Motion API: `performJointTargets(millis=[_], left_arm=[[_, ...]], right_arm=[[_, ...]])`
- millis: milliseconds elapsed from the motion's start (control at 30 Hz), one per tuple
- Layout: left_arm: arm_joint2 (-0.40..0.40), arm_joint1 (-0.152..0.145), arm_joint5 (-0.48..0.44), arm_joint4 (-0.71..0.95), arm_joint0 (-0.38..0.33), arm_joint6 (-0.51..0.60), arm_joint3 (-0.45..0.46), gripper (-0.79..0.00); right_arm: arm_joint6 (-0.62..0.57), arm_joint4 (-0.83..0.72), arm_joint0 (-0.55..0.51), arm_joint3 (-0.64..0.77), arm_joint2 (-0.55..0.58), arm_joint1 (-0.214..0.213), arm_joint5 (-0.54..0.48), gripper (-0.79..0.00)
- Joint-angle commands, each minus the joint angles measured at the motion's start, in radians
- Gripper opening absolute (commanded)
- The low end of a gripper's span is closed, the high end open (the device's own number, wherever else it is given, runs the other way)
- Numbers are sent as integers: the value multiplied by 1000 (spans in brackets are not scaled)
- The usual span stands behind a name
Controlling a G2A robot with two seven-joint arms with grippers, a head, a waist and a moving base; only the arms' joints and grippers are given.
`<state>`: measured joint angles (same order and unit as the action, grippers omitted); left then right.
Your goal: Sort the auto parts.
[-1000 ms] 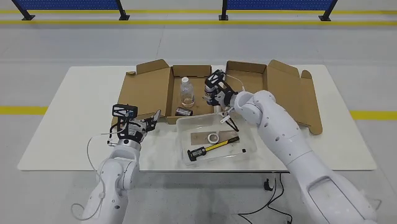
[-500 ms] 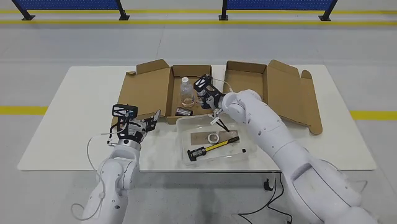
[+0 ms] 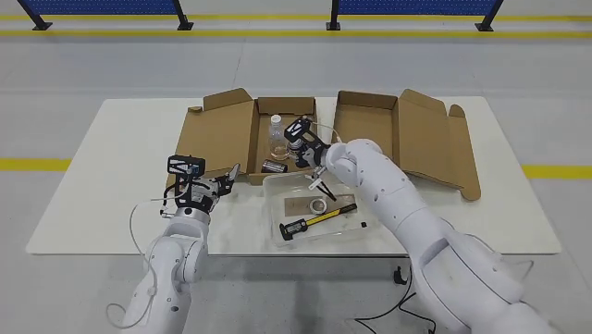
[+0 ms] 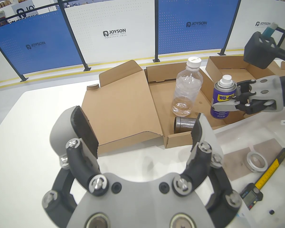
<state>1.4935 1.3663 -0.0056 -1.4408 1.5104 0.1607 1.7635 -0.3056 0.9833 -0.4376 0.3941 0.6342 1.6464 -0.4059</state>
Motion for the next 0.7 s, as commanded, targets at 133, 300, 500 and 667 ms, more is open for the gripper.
performJointTargets(millis=[133, 300, 500, 667], left_arm=[[0, 0, 0, 0, 0, 0, 0, 0], [0, 0, 0, 0, 0, 0, 0, 0], [0, 0, 0, 0, 0, 0, 0, 0], [0, 0, 0, 0, 0, 0, 0, 0]], right_arm=[[32, 8, 8, -49, -8, 21, -7, -785], [82, -8, 6, -91, 0, 33, -6, -785], [88, -28, 7, -129, 11, 42, -18, -767], [89, -26, 10, -144, 14, 48, -12, -683]])
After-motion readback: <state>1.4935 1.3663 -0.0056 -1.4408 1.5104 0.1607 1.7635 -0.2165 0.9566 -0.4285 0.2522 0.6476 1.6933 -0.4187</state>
